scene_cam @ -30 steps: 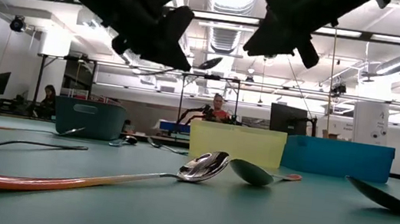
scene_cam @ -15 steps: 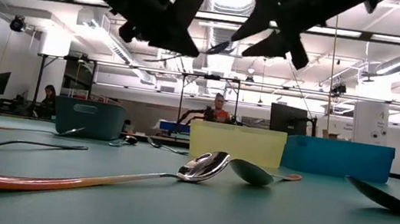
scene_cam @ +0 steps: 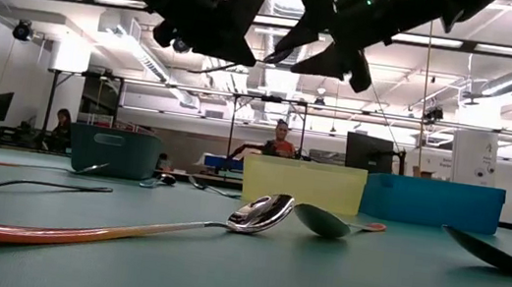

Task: Sort silverware by color (type)
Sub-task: Put the blue spoon into the blue bin

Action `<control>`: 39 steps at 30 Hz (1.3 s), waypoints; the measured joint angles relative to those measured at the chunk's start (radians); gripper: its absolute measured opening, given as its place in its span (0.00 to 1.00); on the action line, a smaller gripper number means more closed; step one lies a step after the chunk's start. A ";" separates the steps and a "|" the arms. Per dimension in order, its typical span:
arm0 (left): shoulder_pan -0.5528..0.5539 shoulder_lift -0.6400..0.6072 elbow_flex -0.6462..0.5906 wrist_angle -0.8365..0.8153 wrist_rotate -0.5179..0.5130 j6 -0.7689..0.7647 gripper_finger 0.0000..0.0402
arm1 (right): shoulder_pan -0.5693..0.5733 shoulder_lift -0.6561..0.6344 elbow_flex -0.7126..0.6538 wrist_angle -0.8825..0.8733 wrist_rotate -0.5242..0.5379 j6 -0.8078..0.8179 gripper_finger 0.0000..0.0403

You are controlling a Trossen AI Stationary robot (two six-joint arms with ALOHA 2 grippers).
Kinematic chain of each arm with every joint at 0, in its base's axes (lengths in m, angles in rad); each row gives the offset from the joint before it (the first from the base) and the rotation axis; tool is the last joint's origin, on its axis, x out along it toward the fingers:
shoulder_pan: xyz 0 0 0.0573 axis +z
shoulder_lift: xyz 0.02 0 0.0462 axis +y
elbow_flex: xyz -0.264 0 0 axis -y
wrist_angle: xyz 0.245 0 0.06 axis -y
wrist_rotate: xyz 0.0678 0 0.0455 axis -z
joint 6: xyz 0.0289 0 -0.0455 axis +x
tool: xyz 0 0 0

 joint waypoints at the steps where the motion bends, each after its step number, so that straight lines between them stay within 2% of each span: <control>1: 0.000 0.000 0.001 0.004 -0.011 0.006 0.00 | 0.000 0.009 0.000 0.022 0.000 -0.007 0.53; 4: 0.002 0.000 0.001 0.028 -0.045 0.041 0.00 | 0.000 0.035 0.000 0.091 -0.001 -0.049 0.53; 10: 0.003 0.000 0.001 0.054 -0.046 0.060 0.00 | 0.000 0.087 0.000 0.230 -0.003 -0.132 0.53; 13: 0.003 0.000 0.001 0.055 -0.046 0.060 0.00 | -0.001 0.100 0.000 0.257 0.000 -0.148 0.49; 16: 0.003 0.000 0.001 0.054 -0.046 0.060 0.00 | -0.005 0.106 0.000 0.263 0.001 -0.151 0.39; 22: 0.003 0.000 0.001 0.051 -0.050 0.060 0.00 | -0.005 0.106 0.000 0.277 0.004 -0.195 0.12; 24: 0.004 0.001 0.001 0.044 -0.046 0.064 0.00 | -0.004 0.104 0.001 0.285 -0.001 -0.207 0.05; 31: 0.003 0.002 0.001 0.040 -0.043 0.063 0.00 | -0.003 0.103 0.001 0.282 -0.007 -0.229 0.04; 39: -0.008 -0.001 0.001 0.039 -0.039 0.048 0.10 | -0.006 0.091 0.000 0.231 0.008 -0.292 0.03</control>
